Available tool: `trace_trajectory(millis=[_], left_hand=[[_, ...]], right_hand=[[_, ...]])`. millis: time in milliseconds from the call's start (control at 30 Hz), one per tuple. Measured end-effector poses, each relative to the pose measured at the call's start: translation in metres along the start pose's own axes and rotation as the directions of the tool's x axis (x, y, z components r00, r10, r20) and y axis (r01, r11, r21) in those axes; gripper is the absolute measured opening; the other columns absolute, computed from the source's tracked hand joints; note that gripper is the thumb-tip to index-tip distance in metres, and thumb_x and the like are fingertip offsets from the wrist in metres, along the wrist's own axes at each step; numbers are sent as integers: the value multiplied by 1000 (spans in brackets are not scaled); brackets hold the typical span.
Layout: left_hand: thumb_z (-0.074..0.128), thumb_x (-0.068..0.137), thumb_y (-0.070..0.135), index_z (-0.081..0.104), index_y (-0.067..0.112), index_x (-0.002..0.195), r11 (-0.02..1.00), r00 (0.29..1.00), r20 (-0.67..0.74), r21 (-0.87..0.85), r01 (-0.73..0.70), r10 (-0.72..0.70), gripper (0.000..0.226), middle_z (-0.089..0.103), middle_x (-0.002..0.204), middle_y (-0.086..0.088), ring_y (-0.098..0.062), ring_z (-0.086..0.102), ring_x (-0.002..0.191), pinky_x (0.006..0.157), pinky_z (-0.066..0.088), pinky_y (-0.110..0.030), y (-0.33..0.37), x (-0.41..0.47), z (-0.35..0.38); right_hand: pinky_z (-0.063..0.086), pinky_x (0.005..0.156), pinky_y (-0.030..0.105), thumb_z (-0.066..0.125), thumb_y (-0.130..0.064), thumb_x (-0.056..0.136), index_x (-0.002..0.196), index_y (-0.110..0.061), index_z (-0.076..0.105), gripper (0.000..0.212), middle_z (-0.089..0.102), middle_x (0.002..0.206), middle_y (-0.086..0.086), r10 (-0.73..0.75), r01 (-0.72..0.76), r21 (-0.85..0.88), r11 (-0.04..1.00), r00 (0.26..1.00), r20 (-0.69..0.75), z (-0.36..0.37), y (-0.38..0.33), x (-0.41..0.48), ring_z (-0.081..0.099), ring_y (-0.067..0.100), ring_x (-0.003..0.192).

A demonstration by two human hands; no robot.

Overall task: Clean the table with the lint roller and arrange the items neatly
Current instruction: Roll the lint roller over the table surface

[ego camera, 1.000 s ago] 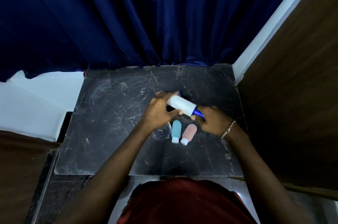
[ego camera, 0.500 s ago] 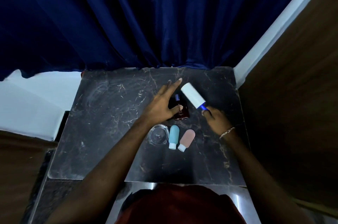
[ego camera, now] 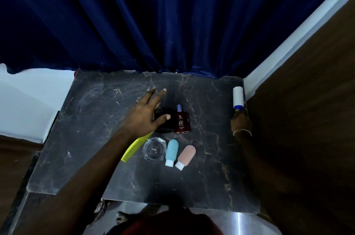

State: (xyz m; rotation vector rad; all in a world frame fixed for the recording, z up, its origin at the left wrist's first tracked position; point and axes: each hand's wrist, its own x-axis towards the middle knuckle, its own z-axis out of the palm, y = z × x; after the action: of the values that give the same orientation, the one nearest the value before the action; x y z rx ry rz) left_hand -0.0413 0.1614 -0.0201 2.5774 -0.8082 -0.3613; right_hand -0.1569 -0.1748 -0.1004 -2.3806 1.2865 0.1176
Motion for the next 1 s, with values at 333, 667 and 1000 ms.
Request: trace_trajectory(millis=[333,667,1000], left_hand=[[59,94,59,11,37,163,999,1000,-8,36,24,-24,87,15,172,-6,-31,24,157,119,38,-51,-16,-5,-12],[58,95,57,7,41,163,997,999,3,60,42,-42,86,15,172,-3,-27,20,158,121,35,-47,-18,-3,-9],[46,92,71,6,40,162,989,999,7,139,50,-51,86,12,173,-4,-32,21,158,123,33,-54,-9,5,-4]], right_hand=[[53,90,45,31,-27,107,144,5,35,49,66,120,24,-133,138,-303,943,990,37,19,-8,0,65,41,109],[53,88,41,27,-28,107,137,-3,40,41,70,116,16,-266,307,-352,884,950,161,49,-58,-30,69,37,106],[53,88,41,28,-29,106,140,-3,38,44,70,117,15,-318,371,-399,838,928,196,54,-65,-32,69,36,107]])
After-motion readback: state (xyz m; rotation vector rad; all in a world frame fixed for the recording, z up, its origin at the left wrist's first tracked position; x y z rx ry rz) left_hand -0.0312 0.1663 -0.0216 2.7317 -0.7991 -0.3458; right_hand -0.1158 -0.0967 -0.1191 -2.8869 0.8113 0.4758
